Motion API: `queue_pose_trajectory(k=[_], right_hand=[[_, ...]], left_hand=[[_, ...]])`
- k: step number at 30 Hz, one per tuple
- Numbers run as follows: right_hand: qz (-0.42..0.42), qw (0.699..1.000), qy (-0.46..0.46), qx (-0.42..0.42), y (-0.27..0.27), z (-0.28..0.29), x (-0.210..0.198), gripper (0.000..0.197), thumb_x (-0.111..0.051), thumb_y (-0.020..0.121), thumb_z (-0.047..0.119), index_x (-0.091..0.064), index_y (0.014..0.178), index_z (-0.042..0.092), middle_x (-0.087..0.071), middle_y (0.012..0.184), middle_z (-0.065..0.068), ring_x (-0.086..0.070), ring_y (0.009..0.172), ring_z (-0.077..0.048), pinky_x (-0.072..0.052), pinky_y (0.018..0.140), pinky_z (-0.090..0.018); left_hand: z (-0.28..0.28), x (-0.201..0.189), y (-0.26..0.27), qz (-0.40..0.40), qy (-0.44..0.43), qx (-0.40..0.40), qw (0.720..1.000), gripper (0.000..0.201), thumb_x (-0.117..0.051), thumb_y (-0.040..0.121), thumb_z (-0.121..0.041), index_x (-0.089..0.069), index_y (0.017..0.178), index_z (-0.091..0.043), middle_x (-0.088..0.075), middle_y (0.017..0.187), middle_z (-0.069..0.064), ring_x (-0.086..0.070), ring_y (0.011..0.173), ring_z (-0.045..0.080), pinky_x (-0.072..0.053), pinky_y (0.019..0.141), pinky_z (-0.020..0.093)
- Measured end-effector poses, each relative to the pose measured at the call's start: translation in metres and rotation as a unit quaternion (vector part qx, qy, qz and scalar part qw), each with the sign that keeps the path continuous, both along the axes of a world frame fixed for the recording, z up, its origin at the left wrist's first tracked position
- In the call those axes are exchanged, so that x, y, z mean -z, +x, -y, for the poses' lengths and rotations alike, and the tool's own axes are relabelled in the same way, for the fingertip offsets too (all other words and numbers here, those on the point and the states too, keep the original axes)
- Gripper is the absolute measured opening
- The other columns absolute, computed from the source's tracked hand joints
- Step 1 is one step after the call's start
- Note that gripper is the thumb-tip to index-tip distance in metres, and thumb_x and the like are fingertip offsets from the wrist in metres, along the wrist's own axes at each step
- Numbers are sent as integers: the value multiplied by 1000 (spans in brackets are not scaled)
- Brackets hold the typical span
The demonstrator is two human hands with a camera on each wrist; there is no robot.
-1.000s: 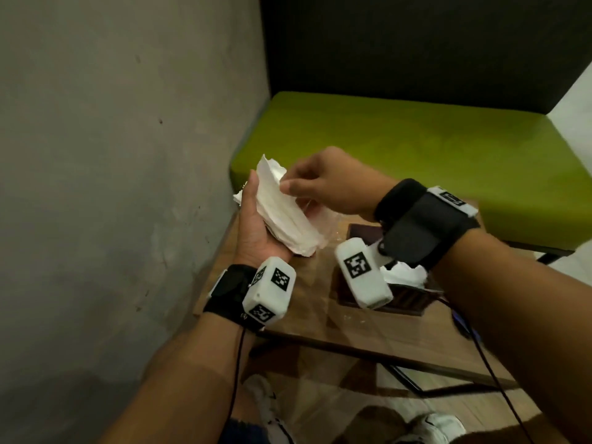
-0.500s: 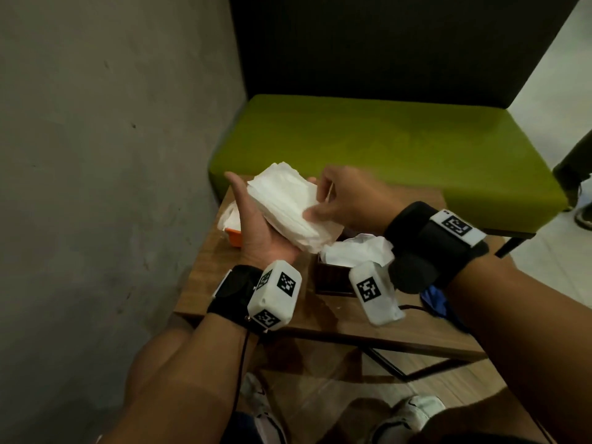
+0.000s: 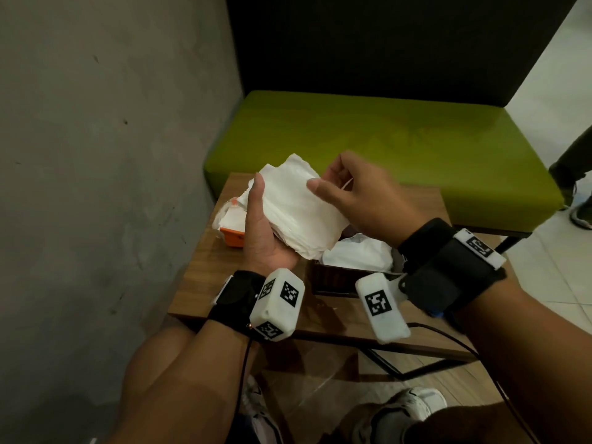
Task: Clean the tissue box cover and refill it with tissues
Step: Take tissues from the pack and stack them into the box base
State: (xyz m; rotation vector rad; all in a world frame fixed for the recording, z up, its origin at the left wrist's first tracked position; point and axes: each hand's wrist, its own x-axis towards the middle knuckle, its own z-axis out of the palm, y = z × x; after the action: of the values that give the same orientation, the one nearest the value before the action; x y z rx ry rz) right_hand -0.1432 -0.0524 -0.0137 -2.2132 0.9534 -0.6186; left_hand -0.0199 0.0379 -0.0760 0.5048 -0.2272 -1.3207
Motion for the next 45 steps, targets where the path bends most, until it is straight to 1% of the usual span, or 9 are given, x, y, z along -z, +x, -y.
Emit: queue_pose_trajectory(k=[3, 8, 16, 20, 23, 29, 35, 41, 45], right_hand=[[-23, 987, -161, -10, 3, -7, 2, 21, -68, 95, 38, -56, 98, 21, -54, 92, 6, -51, 79, -15, -34, 63, -24], [-86, 982, -147, -86, 18, -15, 17, 17, -71, 91, 32, -60, 92, 19, -58, 88, 3, -53, 78, -18, -40, 64, -34], [-10, 997, -68, -28, 12, 3, 10, 7, -69, 91, 20, -68, 85, 16, -69, 79, 4, -60, 71, -11, -43, 60, -26], [-19, 987, -114, -113, 11, -9, 8, 7, -67, 92, 18, -65, 86, 17, -68, 82, 7, -59, 71, -10, -40, 61, -24], [-62, 972, -151, -168, 15, -16, 19, 11, -62, 93, 15, -61, 83, 17, -65, 84, 0, -59, 75, -21, -37, 65, -30], [-104, 976, -103, -160, 11, -16, 22, 32, -73, 89, 50, -62, 100, 22, -63, 94, 7, -56, 82, -12, -39, 65, -28], [-94, 987, -69, -114, 10, -7, 23, 11, -67, 97, 26, -67, 90, 18, -68, 86, 2, -59, 78, -17, -38, 64, -31], [-36, 993, -99, -52, 9, -8, 23, 14, -64, 95, 21, -65, 83, 13, -67, 76, 0, -57, 69, -17, -33, 55, -19], [-1, 993, -116, 2, 9, -7, 19, 17, -62, 96, 22, -63, 82, 14, -64, 73, -1, -55, 68, -20, -37, 58, -34]], left_hand=[[5, 1, -2, -5, -6, -8, 1000, 81, -36, 103, -74, -77, 127, -8, -71, 133, 22, -71, 119, 38, -58, 101, 56], [10, 4, -1, 31, 27, -18, 999, 81, -34, 102, -76, -84, 110, -13, -77, 117, 14, -75, 107, 29, -59, 97, 46], [8, 16, 5, 12, 39, -10, 999, 89, -36, 100, -79, -51, 155, -11, -59, 150, 25, -63, 133, 39, -56, 104, 55], [12, 15, 1, -2, 49, -22, 999, 82, -32, 104, -73, -83, 112, -10, -77, 120, 18, -78, 106, 31, -65, 87, 46], [17, 17, -1, -1, 66, -28, 997, 78, -34, 105, -70, -86, 95, -12, -80, 104, 11, -80, 92, 25, -66, 81, 39], [17, 21, 1, -7, 85, -27, 996, 84, -34, 96, -84, -81, 112, -16, -74, 110, 10, -75, 97, 26, -63, 83, 38], [10, 15, -2, 17, 65, -24, 997, 104, -30, 90, -92, -61, 146, -11, -71, 128, 19, -73, 114, 34, -59, 97, 49], [10, 17, -3, 24, 51, -33, 998, 109, -28, 89, -94, -52, 155, -11, -54, 154, 23, -55, 142, 40, -44, 117, 57], [12, 21, -4, 28, 44, -51, 997, 103, -26, 93, -91, -52, 155, -14, -56, 153, 23, -53, 143, 41, -40, 120, 60]])
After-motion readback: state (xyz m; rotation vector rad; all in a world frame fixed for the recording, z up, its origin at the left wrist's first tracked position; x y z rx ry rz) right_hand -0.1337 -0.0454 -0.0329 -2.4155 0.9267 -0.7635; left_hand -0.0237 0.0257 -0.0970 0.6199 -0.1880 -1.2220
